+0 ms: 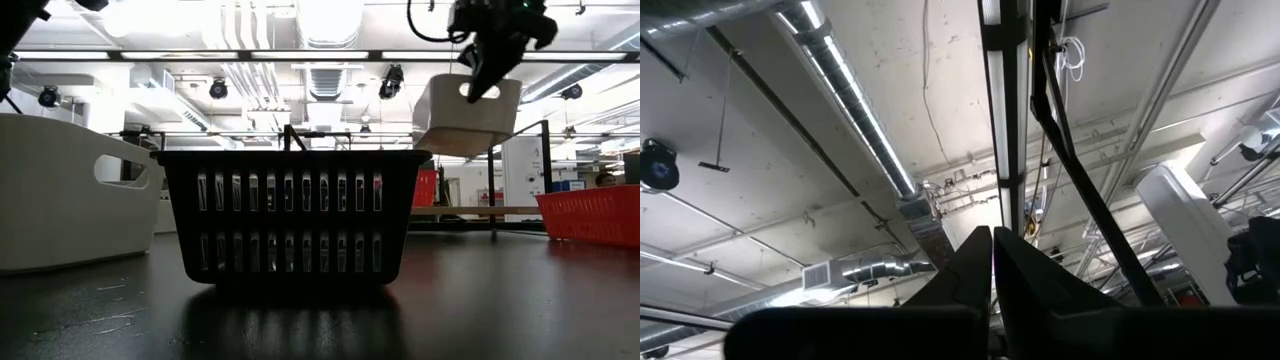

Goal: Stack baskets on shelf by color
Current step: Put the middle right white bin on the shelf

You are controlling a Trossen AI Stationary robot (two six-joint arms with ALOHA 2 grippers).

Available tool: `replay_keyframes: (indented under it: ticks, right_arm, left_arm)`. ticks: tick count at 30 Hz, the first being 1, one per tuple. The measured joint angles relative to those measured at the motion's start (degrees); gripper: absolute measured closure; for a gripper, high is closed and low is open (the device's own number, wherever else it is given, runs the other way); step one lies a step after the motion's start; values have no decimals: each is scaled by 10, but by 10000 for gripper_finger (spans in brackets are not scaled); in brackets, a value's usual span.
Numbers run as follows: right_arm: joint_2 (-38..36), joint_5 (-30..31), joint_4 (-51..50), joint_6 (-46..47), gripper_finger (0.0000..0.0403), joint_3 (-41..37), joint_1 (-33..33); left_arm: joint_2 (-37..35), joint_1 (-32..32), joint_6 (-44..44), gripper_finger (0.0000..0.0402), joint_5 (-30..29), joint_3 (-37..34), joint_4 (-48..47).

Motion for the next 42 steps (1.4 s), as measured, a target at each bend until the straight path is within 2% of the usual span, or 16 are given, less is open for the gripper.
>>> replay_keyframes:
  ticks: [6, 9, 14, 42]
  right_arm:
    - [-29, 23, 30, 2, 394, -68, 0]
    - [-29, 45, 33, 2, 394, -91, -3]
    - [-20, 45, 38, 2, 394, -113, -15]
    - [59, 41, 73, -38, 394, -120, -53]
  left_arm:
    - [0, 0, 0, 402, 0, 0, 0]
    - [0, 0, 0, 402, 0, 0, 0]
    - [0, 0, 0, 402, 0, 0, 0]
    - [0, 0, 2, 402, 0, 0, 0]
